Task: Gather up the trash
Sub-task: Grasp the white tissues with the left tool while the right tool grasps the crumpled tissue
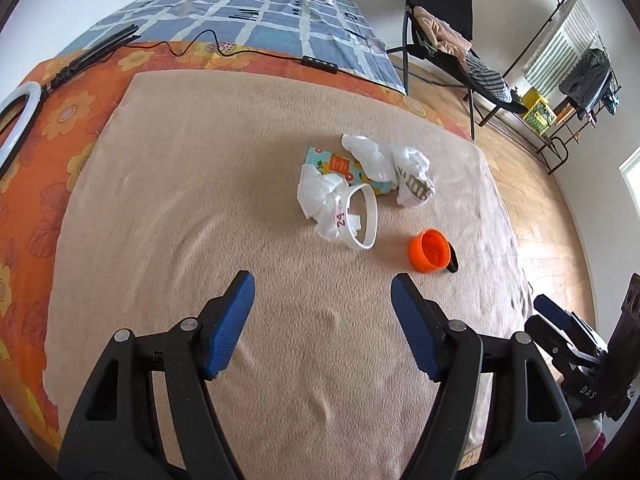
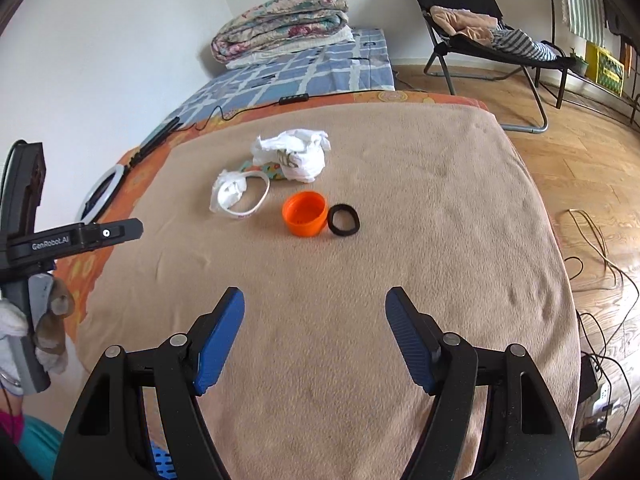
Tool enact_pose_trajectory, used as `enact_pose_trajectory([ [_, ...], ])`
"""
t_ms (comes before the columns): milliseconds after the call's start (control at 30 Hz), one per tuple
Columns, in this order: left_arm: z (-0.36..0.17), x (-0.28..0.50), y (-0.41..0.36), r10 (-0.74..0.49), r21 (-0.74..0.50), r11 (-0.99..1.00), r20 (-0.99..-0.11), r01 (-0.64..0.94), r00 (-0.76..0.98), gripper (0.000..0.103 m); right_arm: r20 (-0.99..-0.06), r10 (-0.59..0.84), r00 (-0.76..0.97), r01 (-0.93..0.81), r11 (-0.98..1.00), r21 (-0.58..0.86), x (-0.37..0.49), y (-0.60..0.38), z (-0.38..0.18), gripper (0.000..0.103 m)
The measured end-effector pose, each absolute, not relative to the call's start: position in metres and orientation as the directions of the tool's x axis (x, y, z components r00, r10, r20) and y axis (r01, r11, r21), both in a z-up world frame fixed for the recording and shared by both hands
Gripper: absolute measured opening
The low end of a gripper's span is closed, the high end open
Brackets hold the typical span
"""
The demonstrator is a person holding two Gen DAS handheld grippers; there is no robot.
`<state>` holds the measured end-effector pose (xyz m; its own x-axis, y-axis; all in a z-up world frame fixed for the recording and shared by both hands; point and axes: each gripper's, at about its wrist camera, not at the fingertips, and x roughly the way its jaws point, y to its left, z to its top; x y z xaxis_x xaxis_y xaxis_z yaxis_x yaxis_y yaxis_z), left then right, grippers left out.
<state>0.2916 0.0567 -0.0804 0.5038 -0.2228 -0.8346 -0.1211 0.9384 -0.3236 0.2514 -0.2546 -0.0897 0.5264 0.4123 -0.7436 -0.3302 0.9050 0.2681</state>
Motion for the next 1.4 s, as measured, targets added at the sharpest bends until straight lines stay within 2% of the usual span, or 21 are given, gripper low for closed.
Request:
enact_pose_trajectory([
  [267, -0.107, 0.352, 0.083, -0.297, -0.44, 0.868, -0.831, -0.23, 0.47, 0.068, -0.725, 0.457, 0.515, -0.303, 0.888, 0.345, 0.31, -0.243, -0.086, 0.076],
  [333, -0.115, 0.364, 0.087, -0.303, -0.447, 0.86, -0.834, -0.244, 0.461, 0.068, -0.722, 0.473, 0.506, -0.293, 0.881, 0.371, 0.324, -0.239, -0.088, 0.079],
  [433, -0.128, 0.377, 0.088, -0.32, -0.461, 0.848, -0.838, -0.262, 0.441, 0.064, -0.724, 0.485, 0.49, -0.29, 0.874, 0.39, 0.344, -0.23, -0.092, 0.079],
  [500, -0.136, 0.384, 0.088, -0.34, -0.476, 0.836, -0.839, -0.271, 0.426, 0.058, -0.727, 0.493, 0.477, -0.297, 0.87, 0.394, 0.356, -0.222, -0.095, 0.079],
  [667, -0.147, 0.396, 0.082, -0.35, -0.477, 0.838, -0.843, -0.266, 0.408, 0.058, -0.735, 0.502, 0.456, -0.28, 0.865, 0.417, 0.387, -0.204, -0.104, 0.08],
  [767, -0.153, 0.402, 0.077, -0.363, -0.481, 0.836, -0.844, -0.262, 0.394, 0.041, -0.735, 0.518, 0.438, -0.258, 0.855, 0.45, 0.405, -0.194, -0.108, 0.08],
  [900, -0.154, 0.403, 0.073, -0.357, -0.474, 0.844, -0.846, -0.25, 0.397, 0.023, -0.758, 0.507, 0.411, -0.253, 0.862, 0.439, 0.424, -0.177, -0.115, 0.08],
  [967, -0.153, 0.402, 0.071, -0.347, -0.466, 0.85, -0.846, -0.245, 0.404, 0.02, -0.771, 0.492, 0.405, -0.245, 0.871, 0.426, 0.429, -0.171, -0.121, 0.08],
  [1000, -0.152, 0.401, 0.071, -0.342, -0.462, 0.854, -0.846, -0.241, 0.408, 0.016, -0.778, 0.487, 0.398, -0.241, 0.873, 0.424, 0.432, -0.169, -0.124, 0.08],
  [1100, -0.146, 0.395, 0.069, -0.319, -0.441, 0.867, -0.848, -0.23, 0.423, 0.014, -0.796, 0.478, 0.371, -0.215, 0.878, 0.427, 0.438, -0.165, -0.136, 0.08],
  [1233, -0.133, 0.384, 0.068, -0.257, -0.385, 0.898, -0.852, -0.213, 0.456, 0.012, -0.796, 0.522, 0.305, -0.155, 0.852, 0.5, 0.443, -0.169, -0.154, 0.08],
  [1400, -0.11, 0.363, 0.078, -0.167, -0.313, 0.927, -0.84, -0.209, 0.517, 0.011, -0.734, 0.602, 0.316, -0.119, 0.792, 0.598, 0.437, -0.181, -0.158, 0.08],
])
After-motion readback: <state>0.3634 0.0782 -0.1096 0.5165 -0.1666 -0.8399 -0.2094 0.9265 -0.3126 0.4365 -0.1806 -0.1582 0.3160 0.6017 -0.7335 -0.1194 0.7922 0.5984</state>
